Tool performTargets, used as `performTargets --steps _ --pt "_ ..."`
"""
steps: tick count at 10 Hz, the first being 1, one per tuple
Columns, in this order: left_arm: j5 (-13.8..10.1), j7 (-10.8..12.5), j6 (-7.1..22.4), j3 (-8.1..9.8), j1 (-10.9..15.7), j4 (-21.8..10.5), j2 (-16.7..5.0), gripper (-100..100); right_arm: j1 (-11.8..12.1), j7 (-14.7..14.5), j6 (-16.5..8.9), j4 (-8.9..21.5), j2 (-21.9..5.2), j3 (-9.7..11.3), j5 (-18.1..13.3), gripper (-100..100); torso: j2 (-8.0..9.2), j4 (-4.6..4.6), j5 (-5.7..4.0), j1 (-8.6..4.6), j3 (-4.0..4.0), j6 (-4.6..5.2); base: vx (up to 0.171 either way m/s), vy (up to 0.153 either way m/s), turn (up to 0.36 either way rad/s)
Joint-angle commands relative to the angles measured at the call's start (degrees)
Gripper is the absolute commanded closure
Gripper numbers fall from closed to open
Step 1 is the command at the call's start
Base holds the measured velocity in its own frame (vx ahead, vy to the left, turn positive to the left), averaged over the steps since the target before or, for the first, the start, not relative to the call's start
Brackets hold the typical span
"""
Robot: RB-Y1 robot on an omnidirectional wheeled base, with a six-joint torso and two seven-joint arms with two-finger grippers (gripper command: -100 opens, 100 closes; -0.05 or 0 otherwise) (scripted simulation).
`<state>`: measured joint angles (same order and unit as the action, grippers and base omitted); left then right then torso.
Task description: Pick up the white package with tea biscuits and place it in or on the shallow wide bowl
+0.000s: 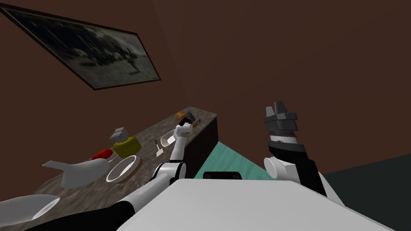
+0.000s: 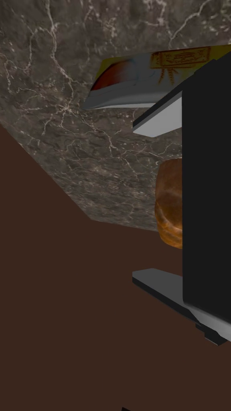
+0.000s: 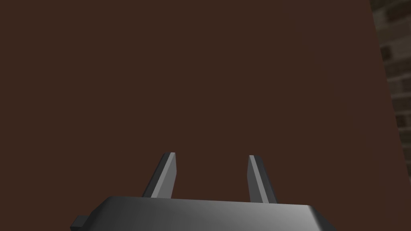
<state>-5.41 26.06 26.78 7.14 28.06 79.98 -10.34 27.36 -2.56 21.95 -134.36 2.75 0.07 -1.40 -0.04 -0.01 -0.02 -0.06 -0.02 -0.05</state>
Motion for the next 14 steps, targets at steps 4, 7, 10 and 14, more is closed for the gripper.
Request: performTargets --steps 4,7,10,14 --pt "-0.2 1.4 6.6 1.00 5.2 -6.3 -0.4 -100 0.0 0.0 0.0 0.0 0.0 0.0 0.0 0 -0.05 -0.02 -0.01 -0.03 -0.03 0.00 0.020 -0.020 0.020" --pt "-0.2 2.3 10.2 1.69 8.5 -10.3 -0.7 -100 0.0 0.0 0.0 0.0 0.0 0.0 0.0 0 -0.02 -0.01 0.01 0.02 -0.01 -0.01 0.016 -0.012 0.027" --pt "-0.1 4.0 15.7 3.02 13.8 -15.8 -1.2 -100 0.0 0.0 0.0 0.0 0.0 0.0 0.0 0 -0.02 -0.01 0.01 0.01 -0.01 -0.01 0.022 -0.018 0.064" --pt "0.0 4.8 20.5 3.66 17.8 -22.2 -1.4 -100 0.0 0.0 0.0 0.0 0.0 0.0 0.0 0 -0.07 -0.03 0.00 0.00 -0.05 0.00 0.028 -0.017 0.037"
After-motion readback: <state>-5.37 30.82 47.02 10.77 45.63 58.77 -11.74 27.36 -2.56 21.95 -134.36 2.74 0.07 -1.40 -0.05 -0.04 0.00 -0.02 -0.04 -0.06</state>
